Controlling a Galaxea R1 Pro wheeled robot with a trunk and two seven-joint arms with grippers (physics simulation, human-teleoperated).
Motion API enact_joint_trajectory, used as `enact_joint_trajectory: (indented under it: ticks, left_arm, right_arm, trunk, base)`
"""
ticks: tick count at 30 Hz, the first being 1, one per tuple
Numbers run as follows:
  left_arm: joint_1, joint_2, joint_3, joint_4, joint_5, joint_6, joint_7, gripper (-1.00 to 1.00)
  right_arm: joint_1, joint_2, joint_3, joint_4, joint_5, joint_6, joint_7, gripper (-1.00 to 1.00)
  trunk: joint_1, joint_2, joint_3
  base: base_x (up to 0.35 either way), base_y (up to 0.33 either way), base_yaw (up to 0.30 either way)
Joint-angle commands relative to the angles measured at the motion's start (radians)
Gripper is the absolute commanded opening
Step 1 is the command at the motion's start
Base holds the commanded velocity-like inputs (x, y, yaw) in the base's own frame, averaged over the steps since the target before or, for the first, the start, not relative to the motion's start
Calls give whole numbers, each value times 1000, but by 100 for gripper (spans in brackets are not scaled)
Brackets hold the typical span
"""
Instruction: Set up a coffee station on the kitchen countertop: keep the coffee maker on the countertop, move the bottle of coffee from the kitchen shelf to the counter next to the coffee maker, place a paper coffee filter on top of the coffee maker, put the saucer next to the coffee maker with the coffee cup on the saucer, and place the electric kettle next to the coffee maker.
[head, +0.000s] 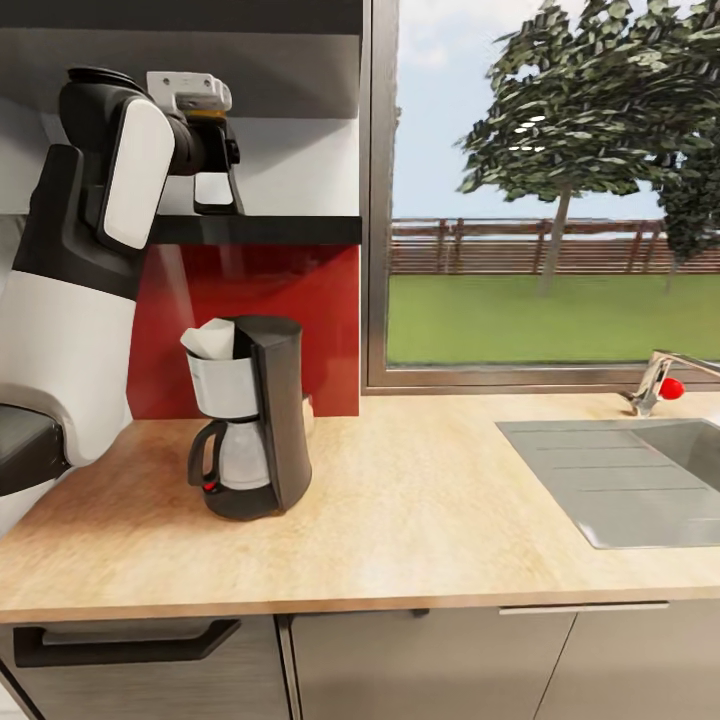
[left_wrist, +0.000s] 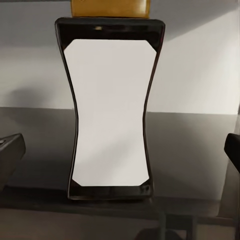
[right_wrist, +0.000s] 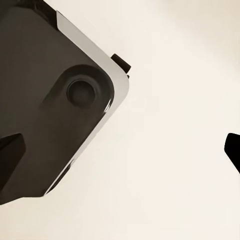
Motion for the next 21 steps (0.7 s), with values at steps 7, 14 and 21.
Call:
enact_joint_trajectory:
  ticks: [7,14,21]
  left_arm:
    - [-1,1,-5,-42,10,2,10,100]
    - [-1,2,0,-58,9,2,11,100]
    - [-1,2,1,-55,8,2,11,100]
  right_arm:
    - [-2,0,4,4,-4,-7,4,100]
    - [-2,0,4,4,-4,-7,4,100]
    - [-2,0,4,4,-4,-7,4,100]
  trunk:
    - [0,-1,-1]
    - [0,-1,-1]
    - [0,-1,-1]
  base:
    - [6,0,0]
    - [6,0,0]
    - [73,0,0]
